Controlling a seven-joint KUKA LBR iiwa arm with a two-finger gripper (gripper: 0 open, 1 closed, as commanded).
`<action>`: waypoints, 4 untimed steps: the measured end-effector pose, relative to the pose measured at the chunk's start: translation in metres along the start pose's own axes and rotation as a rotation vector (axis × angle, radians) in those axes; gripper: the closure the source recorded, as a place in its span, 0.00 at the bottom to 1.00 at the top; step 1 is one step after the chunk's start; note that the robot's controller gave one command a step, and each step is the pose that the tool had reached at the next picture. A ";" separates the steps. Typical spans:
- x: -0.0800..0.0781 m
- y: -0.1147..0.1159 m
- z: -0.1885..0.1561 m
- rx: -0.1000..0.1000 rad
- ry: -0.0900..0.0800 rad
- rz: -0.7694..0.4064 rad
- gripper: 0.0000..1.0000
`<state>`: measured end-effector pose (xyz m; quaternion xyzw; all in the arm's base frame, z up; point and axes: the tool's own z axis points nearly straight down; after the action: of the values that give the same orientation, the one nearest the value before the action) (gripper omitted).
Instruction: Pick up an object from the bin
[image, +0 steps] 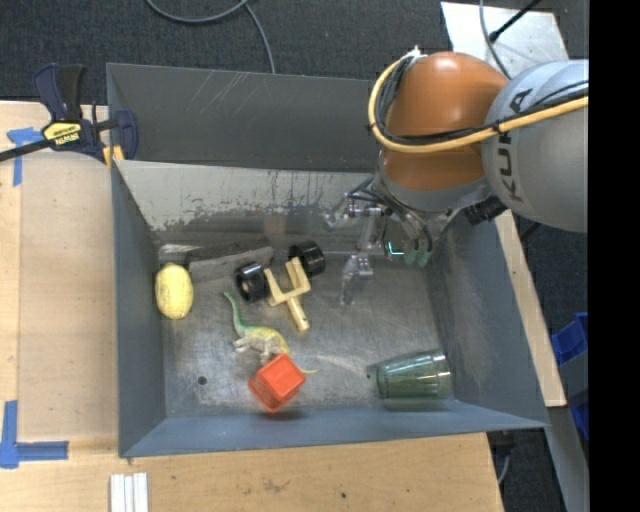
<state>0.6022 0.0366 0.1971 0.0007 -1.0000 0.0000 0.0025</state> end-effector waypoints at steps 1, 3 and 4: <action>-0.001 0.000 -0.005 0.000 -0.008 0.001 0.00; -0.006 -0.004 0.006 0.001 -0.006 -0.364 0.00; 0.002 0.014 0.017 0.001 -0.008 -0.252 0.00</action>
Offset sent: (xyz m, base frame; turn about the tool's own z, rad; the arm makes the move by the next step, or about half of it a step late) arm 0.0138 -0.0056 -0.0163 -0.4618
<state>0.6000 0.0504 0.1801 0.1265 -0.9920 0.0001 -0.0017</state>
